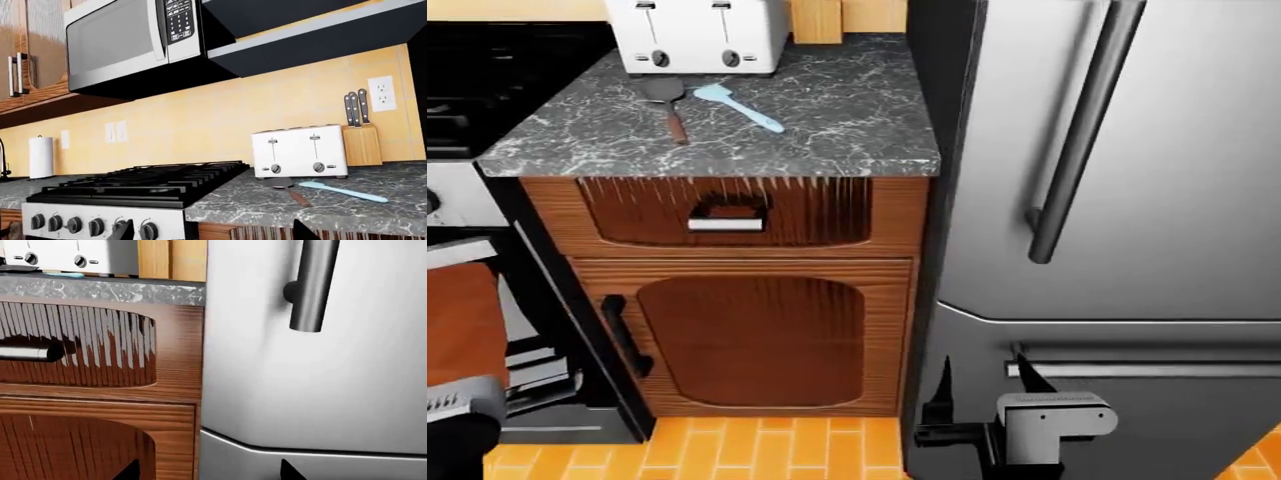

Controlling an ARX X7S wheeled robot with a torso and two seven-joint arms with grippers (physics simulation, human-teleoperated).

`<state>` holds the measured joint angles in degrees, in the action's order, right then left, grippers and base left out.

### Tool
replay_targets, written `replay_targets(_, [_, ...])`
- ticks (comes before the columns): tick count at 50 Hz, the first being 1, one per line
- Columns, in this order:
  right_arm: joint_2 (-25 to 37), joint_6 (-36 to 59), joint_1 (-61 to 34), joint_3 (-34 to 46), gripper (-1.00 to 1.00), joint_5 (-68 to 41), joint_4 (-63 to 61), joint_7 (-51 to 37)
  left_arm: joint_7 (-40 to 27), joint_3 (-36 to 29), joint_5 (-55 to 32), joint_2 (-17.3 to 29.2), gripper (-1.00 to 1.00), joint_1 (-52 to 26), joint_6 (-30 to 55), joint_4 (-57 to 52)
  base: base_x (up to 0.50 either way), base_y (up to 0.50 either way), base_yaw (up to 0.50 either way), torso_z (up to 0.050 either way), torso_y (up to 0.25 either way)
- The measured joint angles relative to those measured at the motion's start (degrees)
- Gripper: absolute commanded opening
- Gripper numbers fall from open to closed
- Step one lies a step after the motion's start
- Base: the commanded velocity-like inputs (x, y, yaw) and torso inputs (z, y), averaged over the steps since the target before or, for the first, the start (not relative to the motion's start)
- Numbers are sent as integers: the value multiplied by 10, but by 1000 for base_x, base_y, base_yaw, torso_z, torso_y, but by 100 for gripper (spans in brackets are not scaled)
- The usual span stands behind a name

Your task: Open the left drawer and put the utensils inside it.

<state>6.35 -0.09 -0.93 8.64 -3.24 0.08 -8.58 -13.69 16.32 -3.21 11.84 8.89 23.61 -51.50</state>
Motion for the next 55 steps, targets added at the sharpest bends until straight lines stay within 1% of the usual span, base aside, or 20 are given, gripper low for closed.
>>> replay_targets(9, [5,-4,1,5,100,-5,-1,-4,-5,18,-10,3,100,8,8,-24,1,500,0,0,0])
replay_targets(14, [8,-9,2,10,100,-5,-2,-5,-6,26,-19,3,100,11,9,-30,176,500,0,0,0])
replay_targets(22, [13,-17,2,17,100,-6,-2,-7,-8,38,-33,3,100,13,8,-34,252,500,0,0,0])
replay_targets(46, [23,-30,2,30,100,-11,-1,-14,-14,49,-57,6,100,17,1,-34,345,493,0,0,0])
replay_targets(55, [25,-27,1,33,100,-13,0,-18,-18,50,-61,8,100,19,0,-35,206,500,0,0,0])
